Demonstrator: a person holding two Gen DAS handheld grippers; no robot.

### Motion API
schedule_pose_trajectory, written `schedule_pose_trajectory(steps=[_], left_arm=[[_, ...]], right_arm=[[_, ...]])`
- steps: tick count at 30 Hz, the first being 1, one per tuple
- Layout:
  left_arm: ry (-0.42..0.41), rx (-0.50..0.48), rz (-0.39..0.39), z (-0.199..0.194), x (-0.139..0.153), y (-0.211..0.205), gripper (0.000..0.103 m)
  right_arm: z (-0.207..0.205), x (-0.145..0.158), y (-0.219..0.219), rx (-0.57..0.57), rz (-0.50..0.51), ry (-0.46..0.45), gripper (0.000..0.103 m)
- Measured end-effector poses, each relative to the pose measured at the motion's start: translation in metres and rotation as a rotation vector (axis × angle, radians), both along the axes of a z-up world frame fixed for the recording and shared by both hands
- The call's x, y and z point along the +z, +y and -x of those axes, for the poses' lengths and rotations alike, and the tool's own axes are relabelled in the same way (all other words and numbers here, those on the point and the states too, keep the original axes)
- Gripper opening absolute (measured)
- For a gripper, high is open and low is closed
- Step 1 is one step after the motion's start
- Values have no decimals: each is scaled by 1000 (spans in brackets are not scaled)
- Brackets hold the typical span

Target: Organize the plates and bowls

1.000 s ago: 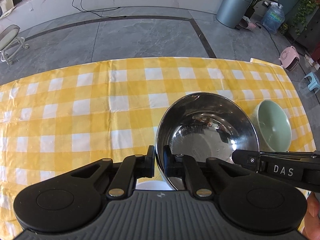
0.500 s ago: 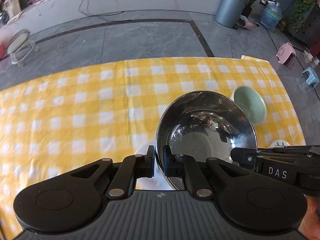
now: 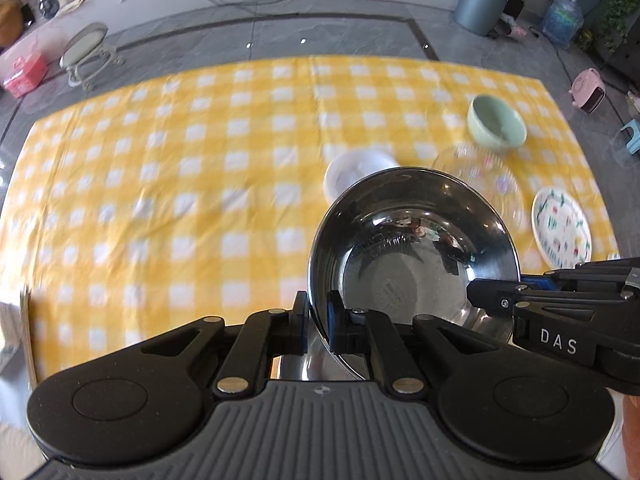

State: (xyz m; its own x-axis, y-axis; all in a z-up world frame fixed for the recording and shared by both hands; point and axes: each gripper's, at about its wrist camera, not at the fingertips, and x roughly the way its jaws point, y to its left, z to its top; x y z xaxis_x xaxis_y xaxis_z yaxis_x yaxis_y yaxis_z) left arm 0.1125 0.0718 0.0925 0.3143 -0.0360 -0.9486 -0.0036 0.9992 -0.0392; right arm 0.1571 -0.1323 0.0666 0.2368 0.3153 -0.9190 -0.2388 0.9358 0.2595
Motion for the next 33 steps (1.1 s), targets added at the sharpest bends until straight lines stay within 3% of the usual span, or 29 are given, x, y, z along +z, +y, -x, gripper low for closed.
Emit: schedule_pose_trajectory(steps=[13,33], left_arm=[[61,40,21,44,-34,18,9],[134,15,-13,43,-74,14,11]], right_arm=[[57,-20,29,67,57,16,10],[49,-56,32,74,60,53,10]])
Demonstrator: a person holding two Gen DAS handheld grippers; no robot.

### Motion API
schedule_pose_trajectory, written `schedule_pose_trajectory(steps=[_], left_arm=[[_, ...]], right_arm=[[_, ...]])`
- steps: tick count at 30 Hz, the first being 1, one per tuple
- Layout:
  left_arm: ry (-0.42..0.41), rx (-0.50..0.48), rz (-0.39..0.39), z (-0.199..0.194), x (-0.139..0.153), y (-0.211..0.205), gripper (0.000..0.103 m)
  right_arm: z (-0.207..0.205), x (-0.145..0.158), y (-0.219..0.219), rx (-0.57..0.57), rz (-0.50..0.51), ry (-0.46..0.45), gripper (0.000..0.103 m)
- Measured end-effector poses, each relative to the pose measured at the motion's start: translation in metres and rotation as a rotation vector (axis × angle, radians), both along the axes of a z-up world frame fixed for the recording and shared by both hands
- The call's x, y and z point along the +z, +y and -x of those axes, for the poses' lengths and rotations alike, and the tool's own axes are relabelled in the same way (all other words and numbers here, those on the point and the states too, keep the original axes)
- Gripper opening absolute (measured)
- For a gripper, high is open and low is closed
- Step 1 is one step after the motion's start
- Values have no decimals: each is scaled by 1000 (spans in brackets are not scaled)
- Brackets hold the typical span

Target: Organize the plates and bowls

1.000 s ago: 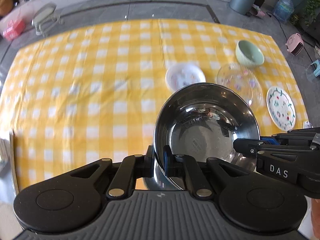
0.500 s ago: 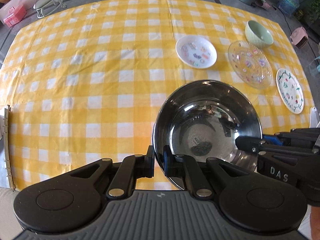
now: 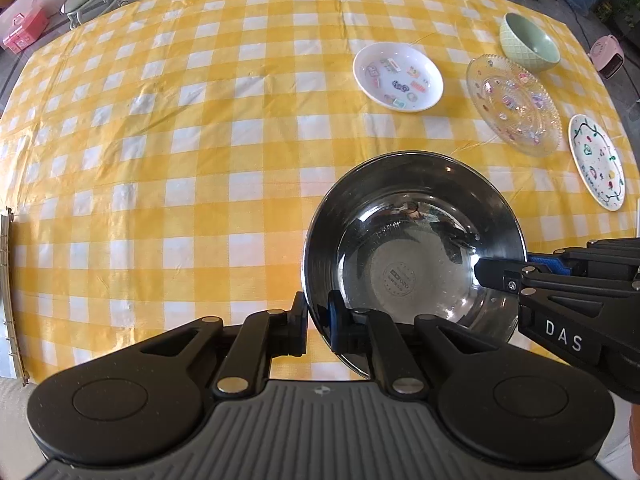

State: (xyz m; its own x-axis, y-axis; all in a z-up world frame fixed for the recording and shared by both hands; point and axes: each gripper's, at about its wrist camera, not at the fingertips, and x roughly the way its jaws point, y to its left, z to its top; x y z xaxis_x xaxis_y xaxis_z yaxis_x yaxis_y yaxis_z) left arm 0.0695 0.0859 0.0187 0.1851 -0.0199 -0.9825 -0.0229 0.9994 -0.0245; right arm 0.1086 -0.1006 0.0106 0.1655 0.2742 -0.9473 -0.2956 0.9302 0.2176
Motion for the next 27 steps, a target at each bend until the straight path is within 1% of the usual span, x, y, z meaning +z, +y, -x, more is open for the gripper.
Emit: schedule_pose_trajectory(steps=[4,10,14,16,18,22,23,24,26,27], left_arm=[[0,-10,-17,0,0,-2,11],[4,-21,-26,-1,-1,-4,12],[0,-46,-56,0,-2,-9,13],[-1,-56,-64,1,-1,-10,13],[-2,-57,-60,1,-1,-8,13],[-6,-66,-60,0,1,-8,14],[-9,-71,-65,0,2,-8,14],[-14,-73,-71,0,3,-9,14],[-27,-77,-77,1,8,-10,14],[-32,-79,-79,1,10,-10,14]], right_arm=[[-1,0,4,12,15,-17,10],[-2,0,3,15,17,-13,10],[0,-1,5,24,28,-28,12],[1,0,7,36,30,-37,14],[2,0,7,42,21,-39,21],[3,2,8,53,18,-50,23],[3,3,8,55,16,-56,25],[3,5,7,56,10,-60,32],[3,7,6,54,3,-66,39],[4,9,6,55,1,-70,39]])
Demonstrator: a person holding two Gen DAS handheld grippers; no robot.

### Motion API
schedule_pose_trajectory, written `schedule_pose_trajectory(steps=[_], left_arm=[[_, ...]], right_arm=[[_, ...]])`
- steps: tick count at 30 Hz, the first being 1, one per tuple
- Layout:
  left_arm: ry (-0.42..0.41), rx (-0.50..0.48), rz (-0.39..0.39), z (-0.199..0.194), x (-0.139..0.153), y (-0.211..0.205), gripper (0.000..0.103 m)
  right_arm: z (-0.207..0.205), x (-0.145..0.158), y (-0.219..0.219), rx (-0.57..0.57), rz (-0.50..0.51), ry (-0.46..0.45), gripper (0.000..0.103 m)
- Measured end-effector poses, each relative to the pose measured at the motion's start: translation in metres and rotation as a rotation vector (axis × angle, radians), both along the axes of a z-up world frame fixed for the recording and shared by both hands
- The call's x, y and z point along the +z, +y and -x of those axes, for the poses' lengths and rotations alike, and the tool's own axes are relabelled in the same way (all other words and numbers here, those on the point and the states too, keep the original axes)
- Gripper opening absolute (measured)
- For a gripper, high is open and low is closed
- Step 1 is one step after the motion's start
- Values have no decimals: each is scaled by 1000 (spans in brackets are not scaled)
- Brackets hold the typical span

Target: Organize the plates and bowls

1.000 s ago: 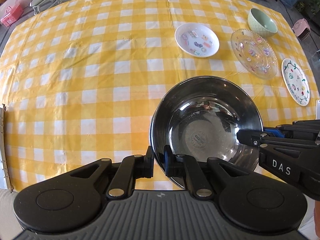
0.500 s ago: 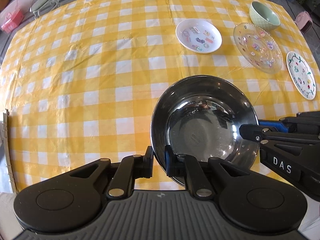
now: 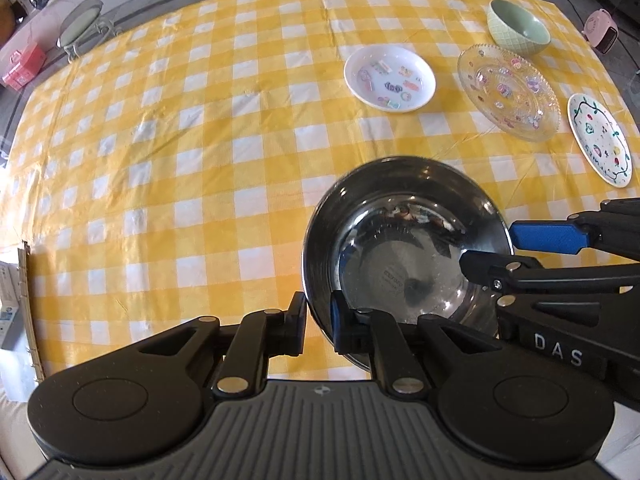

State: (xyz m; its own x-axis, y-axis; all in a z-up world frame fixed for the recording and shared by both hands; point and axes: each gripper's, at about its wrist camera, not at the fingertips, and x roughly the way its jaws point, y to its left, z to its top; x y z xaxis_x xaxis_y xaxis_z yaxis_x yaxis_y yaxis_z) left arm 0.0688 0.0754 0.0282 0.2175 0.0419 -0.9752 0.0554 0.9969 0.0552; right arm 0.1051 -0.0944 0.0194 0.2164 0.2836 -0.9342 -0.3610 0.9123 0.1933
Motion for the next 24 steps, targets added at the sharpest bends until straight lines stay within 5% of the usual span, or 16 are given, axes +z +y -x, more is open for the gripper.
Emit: schedule_pose_trajectory(steps=[8,15,24], left_arm=[[-54,31,22,-3,19,5,30],[-83,72,109,-12,41,4,31],[-143,-9,123,-32,53,-40,31]], right_arm=[[1,10,-8,-19,-6,-26,50],[-3,27,-34,-72,-27,-48,50],[-29,28,-92,-196,-19,-60,50]])
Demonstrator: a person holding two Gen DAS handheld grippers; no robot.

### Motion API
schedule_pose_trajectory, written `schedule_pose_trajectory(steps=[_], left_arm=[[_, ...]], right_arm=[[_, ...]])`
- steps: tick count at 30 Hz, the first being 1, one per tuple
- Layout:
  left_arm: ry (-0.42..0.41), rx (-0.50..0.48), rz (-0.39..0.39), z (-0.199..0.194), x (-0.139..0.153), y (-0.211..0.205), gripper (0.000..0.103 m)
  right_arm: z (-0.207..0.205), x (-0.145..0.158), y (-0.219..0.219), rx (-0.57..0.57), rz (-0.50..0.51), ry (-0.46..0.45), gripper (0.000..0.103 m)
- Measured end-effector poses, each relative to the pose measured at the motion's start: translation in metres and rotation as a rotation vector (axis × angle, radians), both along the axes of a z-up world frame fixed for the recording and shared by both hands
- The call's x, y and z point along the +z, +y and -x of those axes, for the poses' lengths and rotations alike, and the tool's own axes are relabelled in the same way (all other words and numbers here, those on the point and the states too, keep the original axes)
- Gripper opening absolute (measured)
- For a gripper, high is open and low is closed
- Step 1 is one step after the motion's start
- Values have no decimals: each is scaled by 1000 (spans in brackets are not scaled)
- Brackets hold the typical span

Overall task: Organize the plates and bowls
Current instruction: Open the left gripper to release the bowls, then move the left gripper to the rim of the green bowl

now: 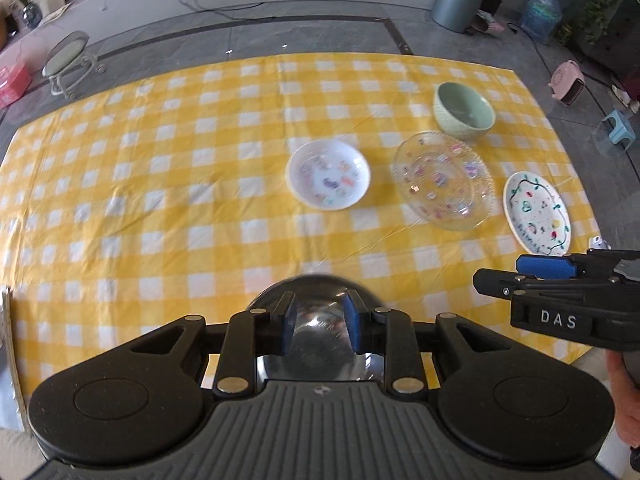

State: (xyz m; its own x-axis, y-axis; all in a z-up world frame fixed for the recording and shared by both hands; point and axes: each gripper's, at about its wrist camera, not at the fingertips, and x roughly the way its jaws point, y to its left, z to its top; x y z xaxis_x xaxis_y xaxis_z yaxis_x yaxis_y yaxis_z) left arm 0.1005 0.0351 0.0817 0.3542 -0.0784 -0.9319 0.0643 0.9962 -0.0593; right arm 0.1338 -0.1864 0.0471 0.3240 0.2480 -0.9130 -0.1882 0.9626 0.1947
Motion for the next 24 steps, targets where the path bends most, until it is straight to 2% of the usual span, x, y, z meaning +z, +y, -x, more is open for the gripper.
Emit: schedule_pose_trajectory(steps=[7,13,20,24], left_arm=[[4,-27,40,-33,-13,-36,31],[2,-40,49,-70,-29,-62,31],[-7,-65,95,-126,-37,-94,31],[28,-83,126,-161,-43,-116,31]], right_arm=[[-31,-15,-53,-93,27,9,50],[-65,-30,-83,-136,52,35,50],[-117,-38,-99,-163,87,50,45],[-151,-38,-104,-177,73,72,44]])
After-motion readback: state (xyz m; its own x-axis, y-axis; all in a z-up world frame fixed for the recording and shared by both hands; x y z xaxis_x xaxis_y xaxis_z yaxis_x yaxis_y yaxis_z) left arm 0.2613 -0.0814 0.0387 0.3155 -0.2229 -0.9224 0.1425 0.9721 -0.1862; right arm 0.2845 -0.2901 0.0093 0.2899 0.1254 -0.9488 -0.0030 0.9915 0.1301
